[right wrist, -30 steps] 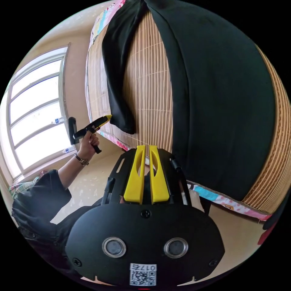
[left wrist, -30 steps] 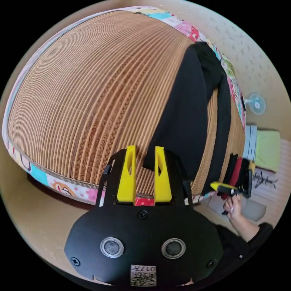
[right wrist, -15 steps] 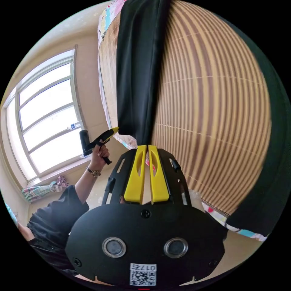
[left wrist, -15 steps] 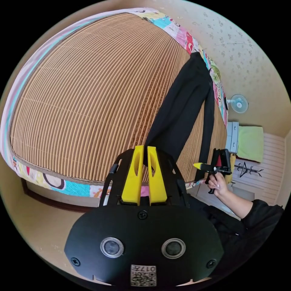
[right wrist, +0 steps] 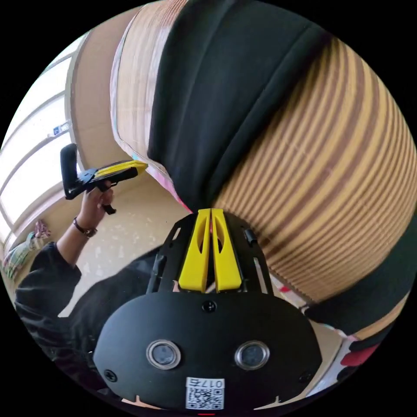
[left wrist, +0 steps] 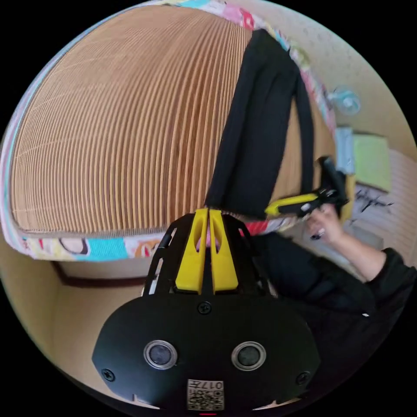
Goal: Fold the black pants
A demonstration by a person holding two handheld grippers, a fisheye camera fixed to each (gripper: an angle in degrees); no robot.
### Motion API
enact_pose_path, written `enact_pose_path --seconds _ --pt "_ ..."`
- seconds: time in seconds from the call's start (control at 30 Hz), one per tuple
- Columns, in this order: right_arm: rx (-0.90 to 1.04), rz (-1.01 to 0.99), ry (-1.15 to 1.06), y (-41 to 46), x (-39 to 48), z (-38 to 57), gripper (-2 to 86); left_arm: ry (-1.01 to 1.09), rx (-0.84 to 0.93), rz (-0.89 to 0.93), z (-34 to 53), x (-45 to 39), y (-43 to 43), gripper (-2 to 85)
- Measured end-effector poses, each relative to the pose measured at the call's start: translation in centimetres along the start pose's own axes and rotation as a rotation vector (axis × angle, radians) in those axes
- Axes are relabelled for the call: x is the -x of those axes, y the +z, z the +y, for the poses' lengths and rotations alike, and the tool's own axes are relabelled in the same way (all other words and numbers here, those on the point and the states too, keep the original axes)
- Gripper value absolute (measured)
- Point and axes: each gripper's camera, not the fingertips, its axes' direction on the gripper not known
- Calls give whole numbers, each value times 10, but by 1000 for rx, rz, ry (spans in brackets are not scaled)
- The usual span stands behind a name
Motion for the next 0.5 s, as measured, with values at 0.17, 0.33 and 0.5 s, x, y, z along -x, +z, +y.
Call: enact_pose_path --seconds 0.17,0.33,0.5 --pt "196 151 33 45 -6 65 5 14 116 100 53 -19 64 -10" --pt "-156 89 113 -37 -31 139 15 -93 37 272 71 -8 75 -10" --pt "-532 137 539 -118 -123 241 54 77 143 215 31 -43 100 -9"
